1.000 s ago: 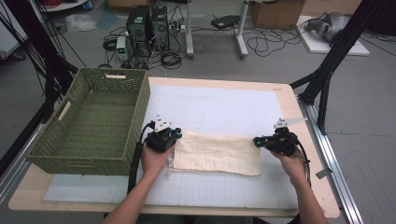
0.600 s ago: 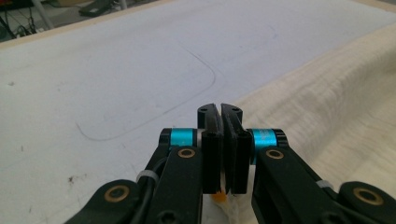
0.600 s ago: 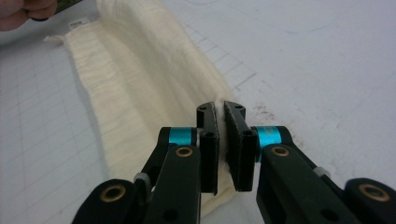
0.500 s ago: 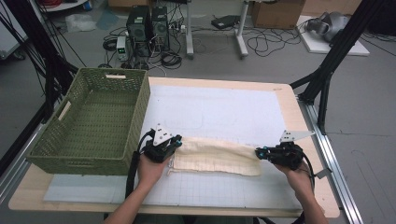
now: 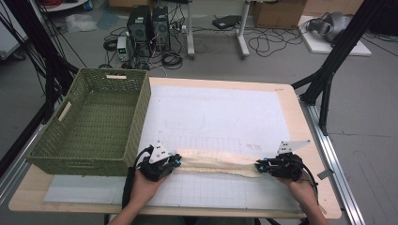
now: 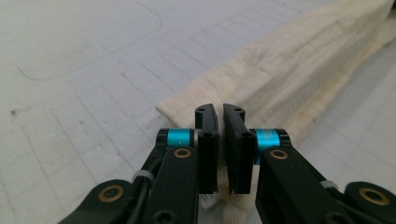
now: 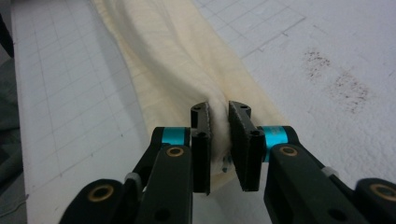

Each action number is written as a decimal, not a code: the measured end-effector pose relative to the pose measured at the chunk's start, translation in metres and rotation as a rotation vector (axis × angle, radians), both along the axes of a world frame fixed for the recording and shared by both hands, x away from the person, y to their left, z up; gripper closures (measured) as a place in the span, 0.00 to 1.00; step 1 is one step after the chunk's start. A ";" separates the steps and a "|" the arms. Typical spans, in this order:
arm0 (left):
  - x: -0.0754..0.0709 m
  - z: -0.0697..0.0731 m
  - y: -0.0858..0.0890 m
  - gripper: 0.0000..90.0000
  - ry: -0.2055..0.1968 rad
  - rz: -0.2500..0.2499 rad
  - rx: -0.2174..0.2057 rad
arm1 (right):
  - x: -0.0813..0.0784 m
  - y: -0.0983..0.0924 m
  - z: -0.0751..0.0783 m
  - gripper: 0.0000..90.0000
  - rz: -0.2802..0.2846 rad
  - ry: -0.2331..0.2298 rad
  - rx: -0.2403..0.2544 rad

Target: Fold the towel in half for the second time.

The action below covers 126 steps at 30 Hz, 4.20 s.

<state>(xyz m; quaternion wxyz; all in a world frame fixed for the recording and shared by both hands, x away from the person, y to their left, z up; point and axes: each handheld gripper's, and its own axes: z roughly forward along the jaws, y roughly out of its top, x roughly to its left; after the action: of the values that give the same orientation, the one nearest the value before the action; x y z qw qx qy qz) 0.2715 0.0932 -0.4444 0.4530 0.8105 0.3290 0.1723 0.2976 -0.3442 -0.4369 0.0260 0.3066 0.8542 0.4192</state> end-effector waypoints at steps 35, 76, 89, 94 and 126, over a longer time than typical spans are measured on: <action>-0.004 0.031 0.004 0.79 -0.034 -0.037 -0.047 | -0.005 0.016 0.039 0.73 -0.015 -0.086 0.059; 0.014 0.014 -0.002 0.84 0.027 -0.095 0.041 | -0.010 0.020 0.008 0.75 0.026 -0.122 -0.007; 0.012 0.002 -0.006 0.80 0.056 -0.106 0.117 | -0.013 0.019 -0.004 0.70 0.030 -0.056 -0.079; 0.011 0.003 -0.004 0.79 0.051 -0.105 0.092 | -0.013 0.021 -0.003 0.68 0.028 -0.065 -0.079; 0.018 -0.004 0.005 0.59 0.114 -0.011 0.063 | -0.004 0.011 -0.004 0.55 -0.158 -0.037 -0.075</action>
<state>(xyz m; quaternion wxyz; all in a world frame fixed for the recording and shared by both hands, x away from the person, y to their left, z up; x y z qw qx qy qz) 0.2894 0.0980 -0.4480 0.4087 0.8347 0.3441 0.1337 0.2934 -0.3333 -0.4407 0.0864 0.3641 0.8418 0.3890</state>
